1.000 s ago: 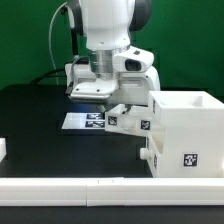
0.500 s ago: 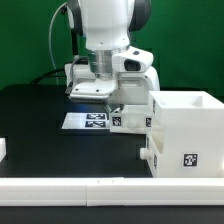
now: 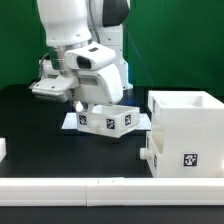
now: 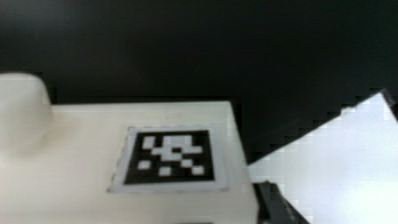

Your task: Assemble drawer

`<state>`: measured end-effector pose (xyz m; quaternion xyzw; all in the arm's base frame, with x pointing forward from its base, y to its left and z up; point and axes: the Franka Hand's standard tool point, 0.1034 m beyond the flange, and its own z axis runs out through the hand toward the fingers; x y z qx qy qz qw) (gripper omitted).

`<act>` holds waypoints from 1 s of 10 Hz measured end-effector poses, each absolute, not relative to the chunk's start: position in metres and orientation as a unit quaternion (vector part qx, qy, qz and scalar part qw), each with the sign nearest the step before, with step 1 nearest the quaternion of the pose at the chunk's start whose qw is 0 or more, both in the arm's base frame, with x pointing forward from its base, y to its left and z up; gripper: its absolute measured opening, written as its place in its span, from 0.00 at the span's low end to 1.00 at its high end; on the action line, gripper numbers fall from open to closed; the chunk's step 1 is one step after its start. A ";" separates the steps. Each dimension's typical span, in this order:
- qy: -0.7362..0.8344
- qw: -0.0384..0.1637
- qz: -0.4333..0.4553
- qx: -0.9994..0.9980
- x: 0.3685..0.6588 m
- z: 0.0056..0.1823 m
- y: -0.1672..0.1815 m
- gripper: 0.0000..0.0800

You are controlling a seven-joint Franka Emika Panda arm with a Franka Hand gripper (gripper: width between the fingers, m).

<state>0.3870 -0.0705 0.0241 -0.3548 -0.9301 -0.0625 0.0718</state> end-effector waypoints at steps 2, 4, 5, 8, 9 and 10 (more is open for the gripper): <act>-0.930 0.075 -0.063 -0.355 0.386 0.023 -0.070 0.05; -0.928 0.075 -0.063 -0.359 0.385 0.022 -0.073 0.05; -0.914 0.074 -0.068 -0.392 0.385 0.022 -0.087 0.05; -0.819 0.071 -0.073 -0.565 0.382 0.027 -0.107 0.05; -0.802 0.075 -0.071 -0.588 0.381 0.026 -0.106 0.05; -0.781 0.078 -0.069 -0.615 0.381 0.025 -0.106 0.05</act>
Offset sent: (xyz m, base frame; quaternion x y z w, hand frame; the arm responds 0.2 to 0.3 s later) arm 0.0000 0.0000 0.0000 0.0000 0.0000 0.0000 1.0000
